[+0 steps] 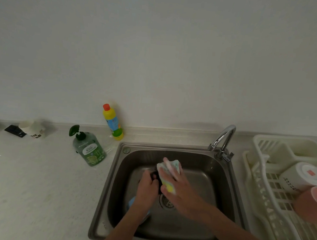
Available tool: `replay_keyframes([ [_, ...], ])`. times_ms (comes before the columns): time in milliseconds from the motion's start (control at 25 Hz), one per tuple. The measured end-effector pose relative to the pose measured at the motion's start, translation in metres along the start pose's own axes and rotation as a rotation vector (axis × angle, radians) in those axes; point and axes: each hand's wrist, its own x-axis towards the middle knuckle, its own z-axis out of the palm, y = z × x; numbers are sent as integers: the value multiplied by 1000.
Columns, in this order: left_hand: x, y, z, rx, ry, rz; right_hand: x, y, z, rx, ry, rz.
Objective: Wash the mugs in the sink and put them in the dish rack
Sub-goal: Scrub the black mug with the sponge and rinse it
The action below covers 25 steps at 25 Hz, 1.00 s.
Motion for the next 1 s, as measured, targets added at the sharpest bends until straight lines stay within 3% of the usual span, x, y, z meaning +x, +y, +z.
replay_keyframes([
  [80, -2, -1, 2, -73, -55, -51, 10, -1, -4, 44, 20, 1],
  [200, -6, -1, -1, -336, -111, -180, 15, 5, -20, 696, 73, 229],
  [240, -7, 0, -3, -415, -111, -199, 12, 10, -20, 797, 73, 271],
  [320, -2, 1, -4, -455, -76, -195, 4, 16, -14, 722, 72, 239],
  [480, 4, -2, 2, -228, -25, -132, 0, 5, -3, 116, 7, 89],
  [560, 6, -7, 4, -171, -67, -121, 7, 0, -7, -13, -9, 53],
  [640, 6, -8, 3, -216, -82, -148, 12, 4, -11, 199, 20, 81],
  [720, 3, -5, 0, -354, -91, -182, 13, 16, -12, 582, 55, 230],
  [800, 5, -5, -3, -420, -65, -174, 7, 22, -6, 762, 67, 334],
  [880, 14, -12, 0, -322, -2, -134, -1, 17, 1, 583, 90, 249],
  [1000, 17, -23, 9, -66, -59, -21, -2, 4, 9, 45, 6, 105],
])
